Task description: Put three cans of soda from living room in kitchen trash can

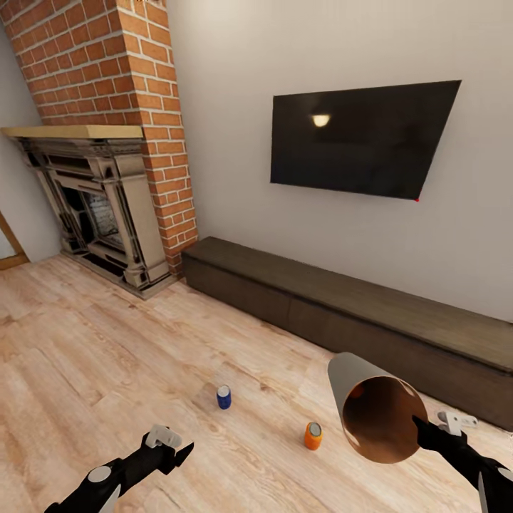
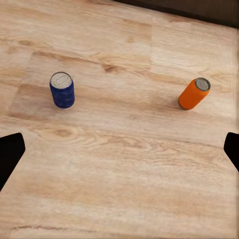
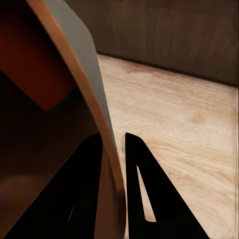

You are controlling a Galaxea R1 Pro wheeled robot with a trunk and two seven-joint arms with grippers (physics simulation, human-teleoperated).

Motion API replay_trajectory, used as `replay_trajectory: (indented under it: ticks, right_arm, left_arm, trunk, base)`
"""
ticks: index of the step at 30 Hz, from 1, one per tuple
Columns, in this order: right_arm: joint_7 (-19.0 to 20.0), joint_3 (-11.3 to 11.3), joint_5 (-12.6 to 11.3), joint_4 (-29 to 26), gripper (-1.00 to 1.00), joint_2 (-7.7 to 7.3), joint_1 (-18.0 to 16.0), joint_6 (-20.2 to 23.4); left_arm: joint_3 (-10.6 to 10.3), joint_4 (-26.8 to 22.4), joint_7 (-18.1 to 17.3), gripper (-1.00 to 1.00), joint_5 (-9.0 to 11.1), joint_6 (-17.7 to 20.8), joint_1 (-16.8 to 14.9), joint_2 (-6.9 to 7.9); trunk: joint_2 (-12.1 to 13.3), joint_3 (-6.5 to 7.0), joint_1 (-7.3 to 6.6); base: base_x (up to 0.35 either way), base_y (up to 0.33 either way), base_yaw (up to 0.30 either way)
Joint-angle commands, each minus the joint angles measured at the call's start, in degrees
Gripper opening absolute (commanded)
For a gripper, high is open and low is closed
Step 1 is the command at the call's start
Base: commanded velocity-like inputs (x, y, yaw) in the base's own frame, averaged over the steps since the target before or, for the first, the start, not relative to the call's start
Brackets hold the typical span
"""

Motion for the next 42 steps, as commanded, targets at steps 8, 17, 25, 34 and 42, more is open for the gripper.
replay_trajectory:
  ticks: [8,17,25,34,42]
  right_arm:
    - [0.3,-0.25,-0.77,-0.06,-1.0,0.09,-0.03,-0.51]
    - [0.3,-0.31,-0.74,-0.01,-1.0,0.1,-0.03,-0.65]
    - [0.3,-0.35,-0.78,0.02,-1.0,0.07,-0.03,-0.67]
    - [0.49,-0.35,-0.75,0.18,-1.0,0.02,-0.05,-0.67]
    - [0.88,-0.35,-0.7,0.9,-1.0,-0.06,0.9,-2.27]
  left_arm:
    - [-0.01,0.01,0.32,1.0,0.07,-0.02,0.0,0.0]
    - [-0.07,0.06,0.39,1.0,0.04,-0.02,0.0,0.0]
    - [-0.1,0.26,0.22,1.0,0.0,0.07,0.0,0.0]
    - [-0.14,0.27,0.19,1.0,0.0,0.08,0.0,0.01]
    - [-0.2,0.27,0.11,1.0,-0.07,0.08,0.0,0.05]
  trunk:
    - [0.0,0.13,0.0]
    - [0.0,0.2,0.0]
    - [0.0,0.56,0.0]
    - [0.0,1.1,0.0]
    - [0.0,1.6,0.0]
  base:
    - [0.049,0.012,-0.046]
    - [0.278,0.052,-0.096]
    - [0.32,-0.012,-0.211]
    - [0.297,-0.125,-0.21]
    - [0.286,-0.151,-0.207]
